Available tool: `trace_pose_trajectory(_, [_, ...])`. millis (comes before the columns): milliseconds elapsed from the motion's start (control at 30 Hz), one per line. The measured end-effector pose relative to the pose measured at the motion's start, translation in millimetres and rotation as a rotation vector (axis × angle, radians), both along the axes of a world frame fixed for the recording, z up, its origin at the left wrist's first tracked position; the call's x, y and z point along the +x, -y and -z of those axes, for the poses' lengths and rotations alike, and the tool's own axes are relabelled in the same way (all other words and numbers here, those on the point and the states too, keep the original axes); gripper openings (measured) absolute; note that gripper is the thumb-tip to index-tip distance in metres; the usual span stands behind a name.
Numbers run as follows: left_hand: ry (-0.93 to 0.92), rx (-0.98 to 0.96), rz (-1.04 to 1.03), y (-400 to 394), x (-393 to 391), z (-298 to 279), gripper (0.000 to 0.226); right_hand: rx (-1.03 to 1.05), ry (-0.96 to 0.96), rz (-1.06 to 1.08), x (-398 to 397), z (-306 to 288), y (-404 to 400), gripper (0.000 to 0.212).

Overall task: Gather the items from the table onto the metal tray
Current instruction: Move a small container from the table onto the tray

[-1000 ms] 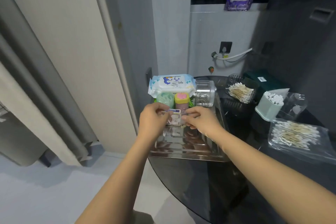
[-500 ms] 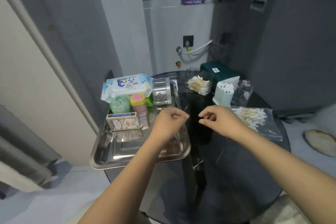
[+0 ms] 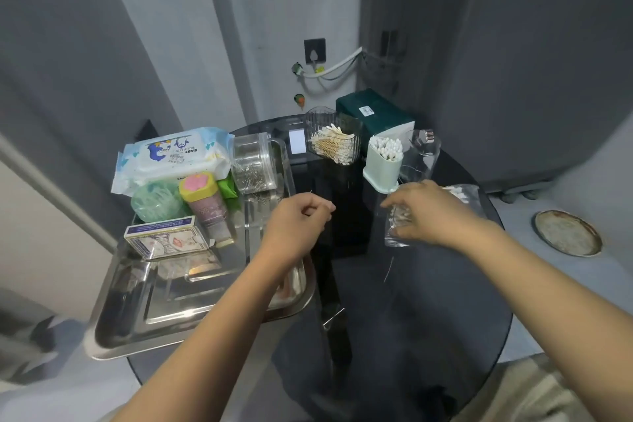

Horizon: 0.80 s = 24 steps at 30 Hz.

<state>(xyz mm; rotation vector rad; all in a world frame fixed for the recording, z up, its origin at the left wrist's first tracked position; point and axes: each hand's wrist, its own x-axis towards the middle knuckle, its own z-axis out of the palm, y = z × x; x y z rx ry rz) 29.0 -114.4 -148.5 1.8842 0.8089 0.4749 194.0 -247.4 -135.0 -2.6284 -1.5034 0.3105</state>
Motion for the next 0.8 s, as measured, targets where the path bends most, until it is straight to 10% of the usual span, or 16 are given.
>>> trace_pose_trajectory(800, [0.147, -0.55, 0.155, 3, -5, -21, 0.016, 0.417, -0.356, -0.14, -40, -21, -17, 0.091])
